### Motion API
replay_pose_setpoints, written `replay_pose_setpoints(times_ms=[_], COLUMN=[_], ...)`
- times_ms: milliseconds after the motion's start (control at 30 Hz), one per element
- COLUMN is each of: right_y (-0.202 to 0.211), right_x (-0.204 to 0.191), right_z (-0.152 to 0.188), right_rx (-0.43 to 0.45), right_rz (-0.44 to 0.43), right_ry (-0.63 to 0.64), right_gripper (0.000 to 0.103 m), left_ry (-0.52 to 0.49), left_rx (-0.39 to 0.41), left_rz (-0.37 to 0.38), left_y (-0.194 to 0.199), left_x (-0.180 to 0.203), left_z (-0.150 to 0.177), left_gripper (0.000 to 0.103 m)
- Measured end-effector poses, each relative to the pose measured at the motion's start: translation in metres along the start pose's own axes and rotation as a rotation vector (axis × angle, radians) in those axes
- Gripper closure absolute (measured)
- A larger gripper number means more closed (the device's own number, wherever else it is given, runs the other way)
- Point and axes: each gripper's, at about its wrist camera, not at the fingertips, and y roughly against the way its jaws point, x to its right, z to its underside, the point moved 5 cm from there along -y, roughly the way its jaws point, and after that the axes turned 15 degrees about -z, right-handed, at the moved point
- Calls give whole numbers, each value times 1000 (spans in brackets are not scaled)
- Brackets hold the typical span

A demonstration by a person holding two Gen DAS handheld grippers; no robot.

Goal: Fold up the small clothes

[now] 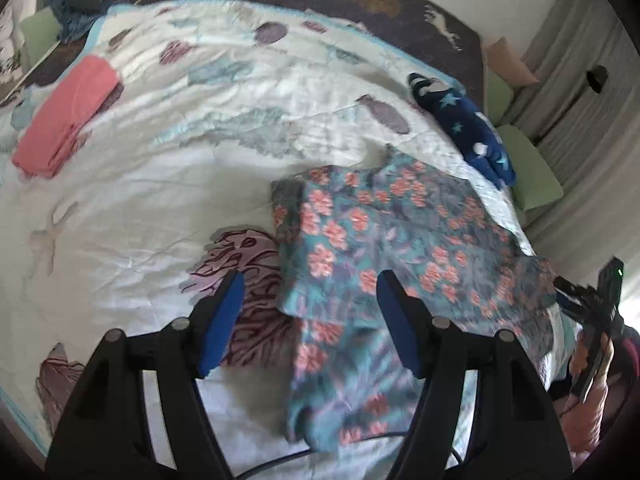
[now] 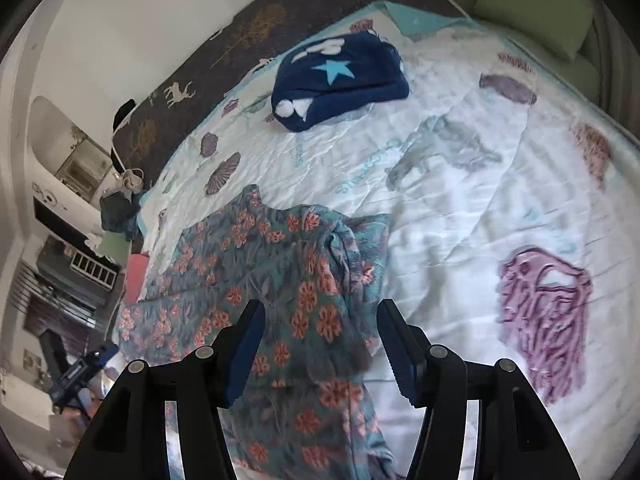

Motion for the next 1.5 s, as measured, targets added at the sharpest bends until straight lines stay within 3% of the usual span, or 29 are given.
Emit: replay_pose_setpoints(times_ms=[133, 233, 333, 400, 467, 633, 700, 867, 933, 1033, 1100, 1133, 1167, 1300, 1433, 1500], right_y=[-6, -9, -11, -10, -9, -4, -3, -18, -29, -46, -53, -54, -54, -46, -37, -32], right_x=[-5, -7, -10, -14, -19, -20, -18, 4, 18, 30, 30, 31, 31, 31, 26, 19], right_z=[2, 1, -2, -3, -6, -31, -51, -117, -134, -133, -120, -110, -103, -79, -62, -56], right_rx=[-11, -23, -33, -34, -32, 6, 39, 150, 180, 139, 88, 56, 36, 3, 4, 1], right_rz=[6, 8, 3, -24, -75, -273, -349, -397, -373, -286, -272, -247, -220, -107, -122, -113], right_ry=[64, 63, 58, 63, 63, -53, -109, -235, -299, -318, -283, -256, -225, -128, -103, -66], right_gripper=[46, 57, 89, 96, 96, 96, 96, 96, 95, 93, 89, 88, 86, 78, 72, 60], left_ry=[-7, -47, -60, -68, -72, 54, 89, 140, 176, 135, 40, 8, -19, -21, 11, -3], left_rx=[-8, 24, 32, 16, -16, -19, 1, 76, 47, 29, 20, 13, 0, -75, -109, -103], left_rz=[1, 10, 19, 39, 70, 248, 276, 231, 206, 231, 187, 166, 148, 98, 89, 100], left_y=[-5, 2, 6, 4, 0, 5, 7, -10, -22, -21, -15, -13, -11, -11, -10, -8], left_x=[3, 11, 17, 19, 22, 20, 19, 20, 19, 24, 29, 29, 27, 14, 2, 3], left_z=[0, -2, -5, -6, -6, -36, -55, -118, -127, -113, -89, -77, -63, -24, -5, -2], left_gripper=[34, 48, 56, 68, 103, 103, 103, 103, 103, 101, 80, 59, 47, 45, 45, 53])
